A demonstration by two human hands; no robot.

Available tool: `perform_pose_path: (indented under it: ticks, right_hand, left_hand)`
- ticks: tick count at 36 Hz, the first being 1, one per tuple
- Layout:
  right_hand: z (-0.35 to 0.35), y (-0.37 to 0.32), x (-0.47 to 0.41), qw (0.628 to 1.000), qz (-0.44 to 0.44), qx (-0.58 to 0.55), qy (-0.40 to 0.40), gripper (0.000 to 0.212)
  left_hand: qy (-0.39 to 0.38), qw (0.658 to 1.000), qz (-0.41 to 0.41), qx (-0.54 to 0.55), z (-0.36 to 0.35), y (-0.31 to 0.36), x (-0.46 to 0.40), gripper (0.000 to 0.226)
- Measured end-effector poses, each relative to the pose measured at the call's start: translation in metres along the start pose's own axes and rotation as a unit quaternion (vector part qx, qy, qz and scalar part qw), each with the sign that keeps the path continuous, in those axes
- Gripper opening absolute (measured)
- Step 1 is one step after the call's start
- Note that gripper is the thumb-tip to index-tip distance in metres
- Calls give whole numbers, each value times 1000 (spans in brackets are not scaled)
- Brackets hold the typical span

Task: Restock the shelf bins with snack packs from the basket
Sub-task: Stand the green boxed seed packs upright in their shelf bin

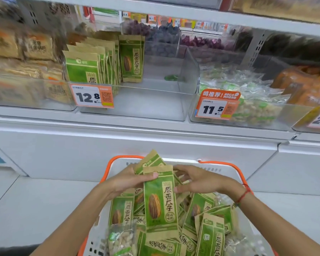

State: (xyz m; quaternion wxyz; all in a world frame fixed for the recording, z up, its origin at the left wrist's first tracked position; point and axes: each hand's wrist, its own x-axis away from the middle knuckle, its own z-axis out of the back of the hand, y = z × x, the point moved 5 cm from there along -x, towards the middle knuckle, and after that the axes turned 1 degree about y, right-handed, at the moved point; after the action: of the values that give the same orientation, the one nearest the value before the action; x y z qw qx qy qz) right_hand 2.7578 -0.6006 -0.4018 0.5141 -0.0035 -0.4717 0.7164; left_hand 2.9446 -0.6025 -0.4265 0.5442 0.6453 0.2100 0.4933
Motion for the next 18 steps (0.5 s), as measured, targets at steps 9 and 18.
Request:
perform_pose_path:
  ticks: [9,18]
  right_hand:
    - [-31,-2,7,985,-22,-167,-27,54]
    - [-47,19,4,984,-108,-131,49,62]
  left_hand:
    - [169,980,73,73,0,-26,-4,37]
    - [21,998,57,-11,-31,-26,0,58]
